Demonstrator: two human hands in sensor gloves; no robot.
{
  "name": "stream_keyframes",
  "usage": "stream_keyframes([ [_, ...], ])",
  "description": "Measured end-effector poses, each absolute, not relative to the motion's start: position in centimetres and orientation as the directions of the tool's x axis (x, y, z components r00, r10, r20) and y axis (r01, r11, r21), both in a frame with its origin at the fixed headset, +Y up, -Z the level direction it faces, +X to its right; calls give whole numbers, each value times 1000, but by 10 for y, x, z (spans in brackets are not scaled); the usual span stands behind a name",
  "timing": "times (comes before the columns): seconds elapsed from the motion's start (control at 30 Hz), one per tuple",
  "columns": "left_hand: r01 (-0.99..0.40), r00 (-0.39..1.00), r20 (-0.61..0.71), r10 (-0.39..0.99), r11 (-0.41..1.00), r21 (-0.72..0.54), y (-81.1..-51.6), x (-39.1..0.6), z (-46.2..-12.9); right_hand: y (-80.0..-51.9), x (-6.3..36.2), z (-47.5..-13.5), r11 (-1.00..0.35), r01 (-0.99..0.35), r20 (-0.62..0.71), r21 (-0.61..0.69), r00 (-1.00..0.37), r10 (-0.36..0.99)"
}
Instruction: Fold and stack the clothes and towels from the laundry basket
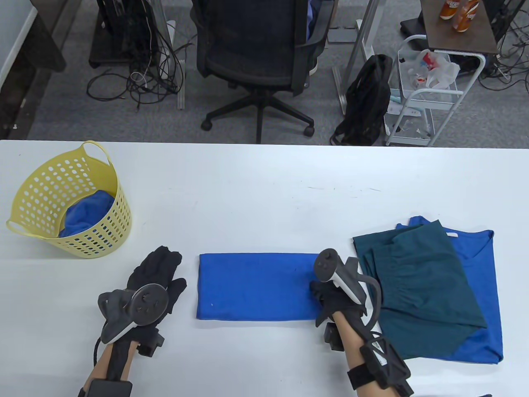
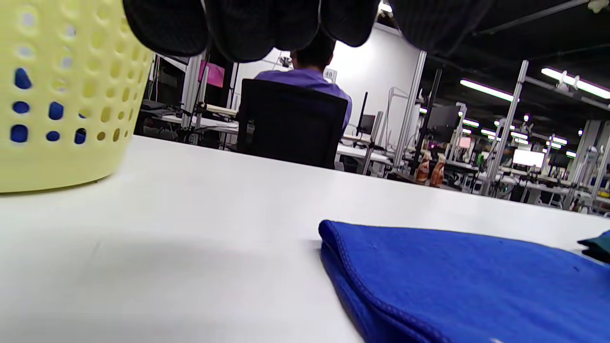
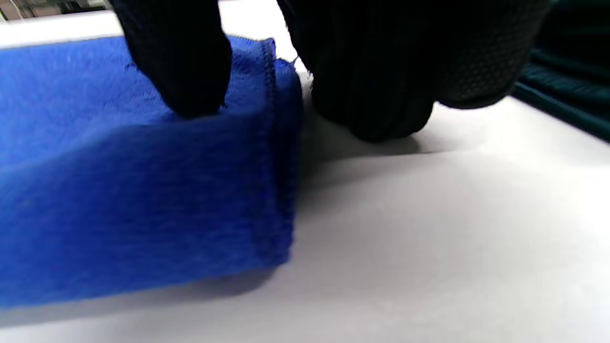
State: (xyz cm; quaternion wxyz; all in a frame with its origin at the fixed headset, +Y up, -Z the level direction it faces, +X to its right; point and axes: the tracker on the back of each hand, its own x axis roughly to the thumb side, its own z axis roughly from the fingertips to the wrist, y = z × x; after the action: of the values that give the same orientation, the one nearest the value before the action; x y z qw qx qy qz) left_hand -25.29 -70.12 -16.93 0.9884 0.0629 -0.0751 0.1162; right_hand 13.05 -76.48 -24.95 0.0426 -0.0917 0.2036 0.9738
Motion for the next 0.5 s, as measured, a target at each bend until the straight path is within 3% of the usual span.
stream_keyframes([
  [0.17, -227, 965, 162, 205, 965, 128, -708, -263, -164, -765, 109, -256, -910, -133, -334, 392, -943, -6],
  [0.3, -282, 948, 194, 253, 949, 141, -714, -262, -163, -770, 95, -252, -930, -62, -298, 364, -953, -54],
  [0.5, -254, 946, 241, 216, 957, 140, -715, -249, -159, -778, 106, -245, -921, -223, -347, 318, -932, 106],
])
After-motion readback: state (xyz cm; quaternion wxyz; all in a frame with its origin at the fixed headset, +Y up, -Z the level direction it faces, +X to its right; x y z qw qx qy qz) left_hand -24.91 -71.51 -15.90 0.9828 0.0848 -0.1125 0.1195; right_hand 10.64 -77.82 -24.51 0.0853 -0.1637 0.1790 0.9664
